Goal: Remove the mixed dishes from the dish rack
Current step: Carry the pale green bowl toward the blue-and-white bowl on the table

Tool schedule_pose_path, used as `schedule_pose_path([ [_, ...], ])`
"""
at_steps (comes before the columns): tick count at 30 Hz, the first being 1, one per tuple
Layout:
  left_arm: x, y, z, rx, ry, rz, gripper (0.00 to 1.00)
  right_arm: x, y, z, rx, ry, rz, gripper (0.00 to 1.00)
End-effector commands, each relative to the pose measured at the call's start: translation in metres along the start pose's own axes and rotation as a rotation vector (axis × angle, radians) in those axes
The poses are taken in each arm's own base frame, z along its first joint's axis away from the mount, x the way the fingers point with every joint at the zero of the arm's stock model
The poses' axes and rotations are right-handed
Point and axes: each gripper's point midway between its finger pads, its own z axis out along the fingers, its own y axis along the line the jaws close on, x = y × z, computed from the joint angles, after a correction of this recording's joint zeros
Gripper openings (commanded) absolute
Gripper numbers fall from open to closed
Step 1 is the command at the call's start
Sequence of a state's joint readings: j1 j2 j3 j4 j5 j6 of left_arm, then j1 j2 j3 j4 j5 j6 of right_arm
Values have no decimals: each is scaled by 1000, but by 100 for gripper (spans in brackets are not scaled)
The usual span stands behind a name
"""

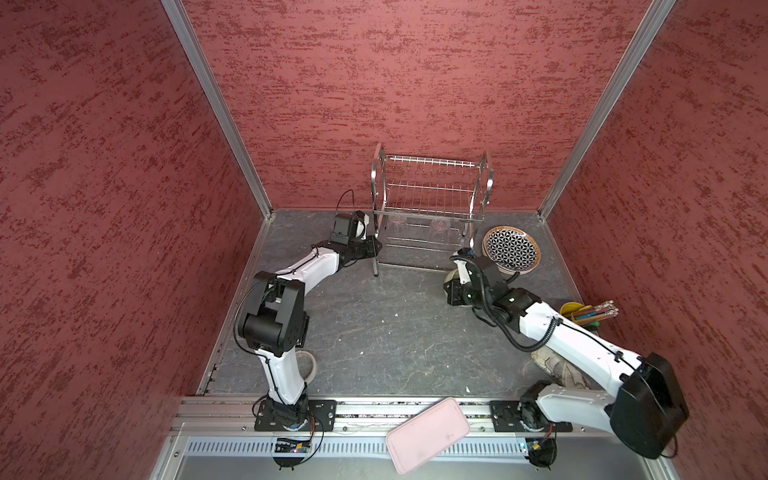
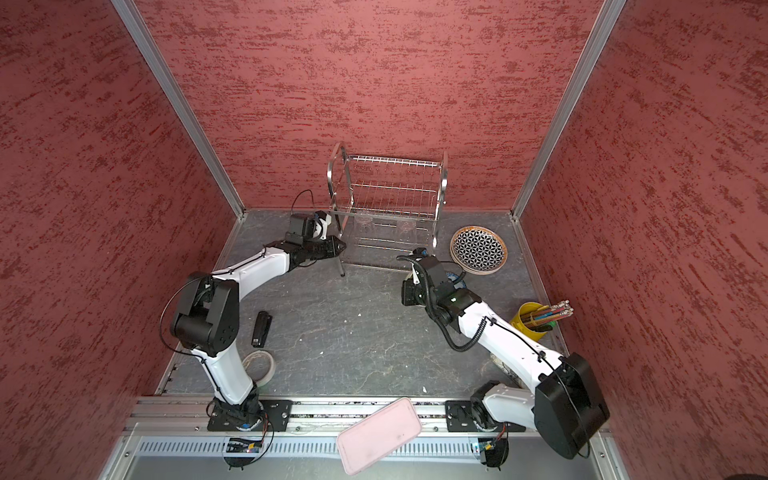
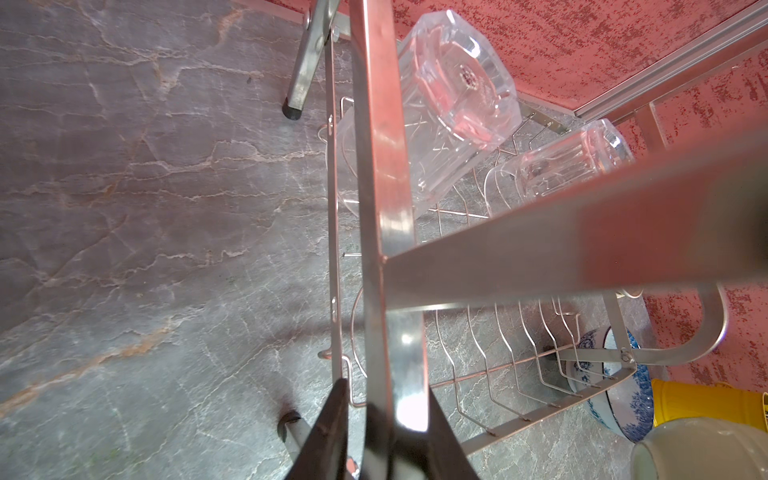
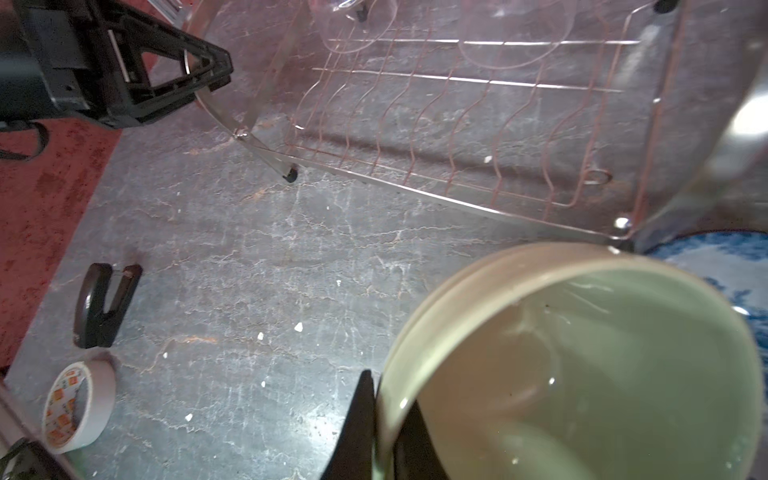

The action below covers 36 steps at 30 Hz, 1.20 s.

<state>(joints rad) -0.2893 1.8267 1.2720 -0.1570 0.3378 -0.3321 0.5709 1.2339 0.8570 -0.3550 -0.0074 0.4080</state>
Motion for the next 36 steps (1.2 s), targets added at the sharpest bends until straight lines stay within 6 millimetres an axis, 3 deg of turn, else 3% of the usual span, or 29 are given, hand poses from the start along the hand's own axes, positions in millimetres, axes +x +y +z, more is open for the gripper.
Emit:
schedule_pose_path([
  [1,-14,-14,-9,25,-36,25,27,-23,-12,-13,104,-66,-33,0],
  [20,-10,-11,-6,18,-26,24,27,-30,-64,-16,301,-34,-5,0],
  [36,-10,-10,-7,14,-24,22,27,-40,-97,11,324,6,34,0],
])
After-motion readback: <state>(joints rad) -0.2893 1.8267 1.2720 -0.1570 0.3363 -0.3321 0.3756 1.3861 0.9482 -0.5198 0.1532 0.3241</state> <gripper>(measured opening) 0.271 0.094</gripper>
